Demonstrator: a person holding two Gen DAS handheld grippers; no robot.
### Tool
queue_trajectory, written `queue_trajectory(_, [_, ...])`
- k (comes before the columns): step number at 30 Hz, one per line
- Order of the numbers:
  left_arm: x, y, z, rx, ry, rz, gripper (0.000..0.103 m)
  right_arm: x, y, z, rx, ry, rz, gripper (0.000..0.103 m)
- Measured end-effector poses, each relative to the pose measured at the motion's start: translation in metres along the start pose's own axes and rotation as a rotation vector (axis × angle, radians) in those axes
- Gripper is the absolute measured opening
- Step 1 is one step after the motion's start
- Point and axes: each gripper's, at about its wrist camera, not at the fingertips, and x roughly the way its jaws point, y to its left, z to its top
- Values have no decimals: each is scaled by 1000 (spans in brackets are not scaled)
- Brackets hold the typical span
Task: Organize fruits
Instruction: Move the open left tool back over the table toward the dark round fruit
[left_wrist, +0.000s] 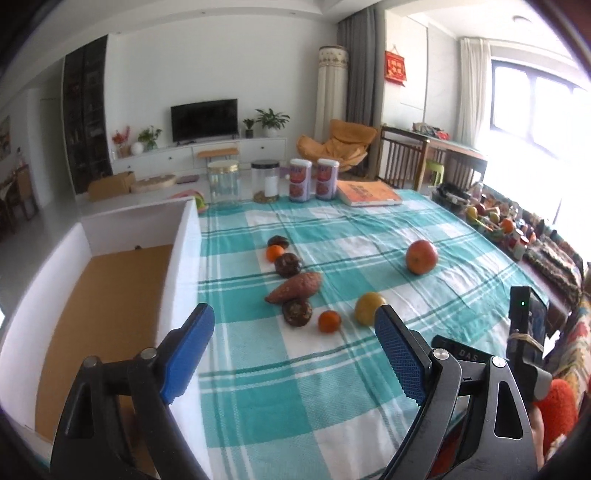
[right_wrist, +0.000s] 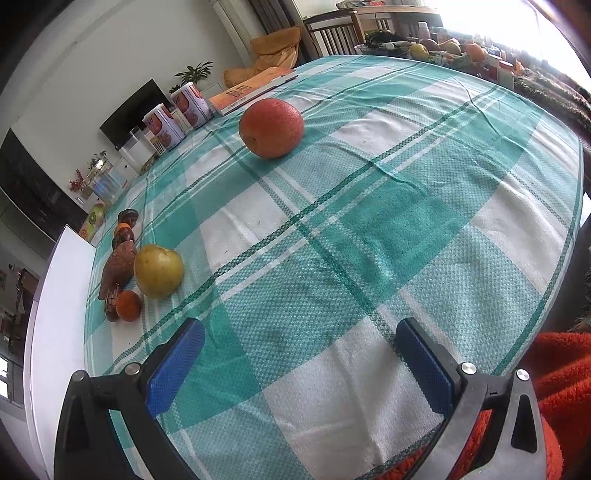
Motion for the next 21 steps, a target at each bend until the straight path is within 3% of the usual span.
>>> queue_trajectory(4, [39,-28,-21,30,160,-118,90,-1,-2,0,12,-2,17,103])
queue_trajectory(9, [85,-41,-51,49,286,-115,90,-2,-3,0,19,-3,29,103])
queue_trajectory(16, [114,-28,-68,59,310,-12,90,-2,-3,0,18,-3,27,103])
queue_trajectory(21, [126,-16,-76,39,311,12,90,-1,-2,0,13,-2,22,103])
